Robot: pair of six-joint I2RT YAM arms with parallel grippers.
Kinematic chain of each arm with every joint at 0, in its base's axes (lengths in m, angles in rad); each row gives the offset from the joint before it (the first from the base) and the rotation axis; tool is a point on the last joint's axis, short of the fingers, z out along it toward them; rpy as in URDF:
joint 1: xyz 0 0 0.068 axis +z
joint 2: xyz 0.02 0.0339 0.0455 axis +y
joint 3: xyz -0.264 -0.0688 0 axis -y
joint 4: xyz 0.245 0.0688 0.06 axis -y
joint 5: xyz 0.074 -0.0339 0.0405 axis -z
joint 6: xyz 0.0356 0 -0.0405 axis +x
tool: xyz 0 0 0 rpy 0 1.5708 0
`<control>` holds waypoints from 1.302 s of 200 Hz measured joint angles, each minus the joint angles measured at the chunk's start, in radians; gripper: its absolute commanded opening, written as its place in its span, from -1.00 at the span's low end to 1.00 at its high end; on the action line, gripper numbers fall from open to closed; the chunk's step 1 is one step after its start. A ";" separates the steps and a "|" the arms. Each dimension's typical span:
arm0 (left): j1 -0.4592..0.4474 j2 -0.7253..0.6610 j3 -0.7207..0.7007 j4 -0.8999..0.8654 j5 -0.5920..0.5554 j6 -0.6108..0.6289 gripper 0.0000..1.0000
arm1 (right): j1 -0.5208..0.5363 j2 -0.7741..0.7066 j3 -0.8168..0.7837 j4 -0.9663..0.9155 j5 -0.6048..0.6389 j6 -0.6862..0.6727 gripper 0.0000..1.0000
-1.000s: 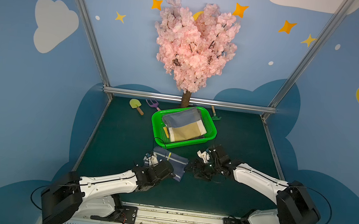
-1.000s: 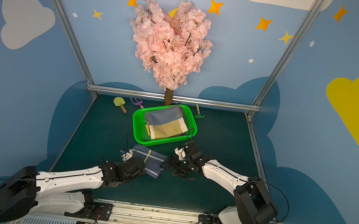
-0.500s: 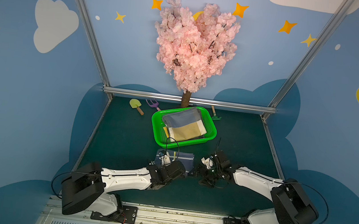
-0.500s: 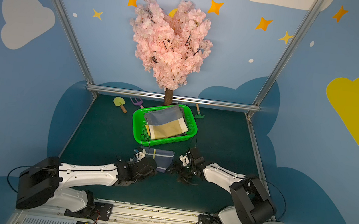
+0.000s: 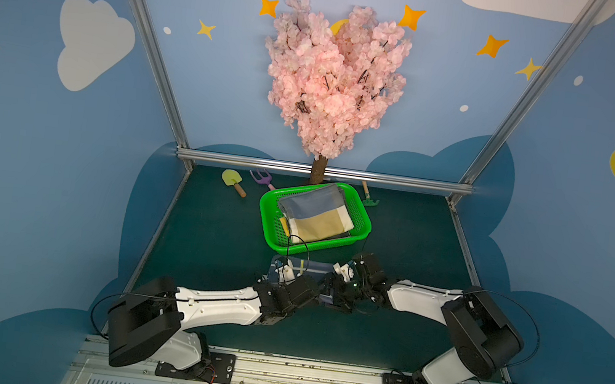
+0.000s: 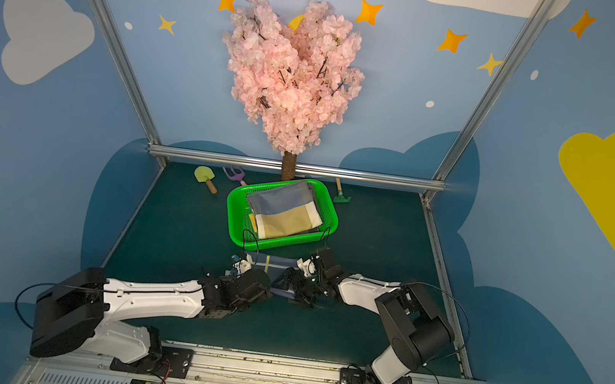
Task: Put the folded pillowcase in the basket
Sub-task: Move the pillowcase to the center of the board, then pick up the pillowcase at the center of the board.
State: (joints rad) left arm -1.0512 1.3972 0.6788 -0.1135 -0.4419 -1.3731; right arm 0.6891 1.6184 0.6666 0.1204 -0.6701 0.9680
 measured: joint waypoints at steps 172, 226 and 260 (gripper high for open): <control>-0.005 -0.036 -0.010 -0.081 -0.030 -0.028 0.94 | -0.002 -0.001 0.035 -0.145 0.112 -0.100 -1.00; 0.087 -0.222 -0.199 -0.134 -0.022 -0.055 1.00 | -0.053 -0.050 0.040 -0.227 0.108 -0.139 -1.00; 0.165 -0.342 -0.304 -0.134 0.011 -0.048 1.00 | -0.066 -0.050 0.050 -0.259 0.105 -0.154 -1.00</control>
State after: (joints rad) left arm -0.8860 1.0554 0.3748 -0.2478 -0.4305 -1.4212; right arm 0.6235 1.5681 0.7166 -0.1383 -0.5652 0.8135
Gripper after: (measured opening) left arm 0.998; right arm 0.070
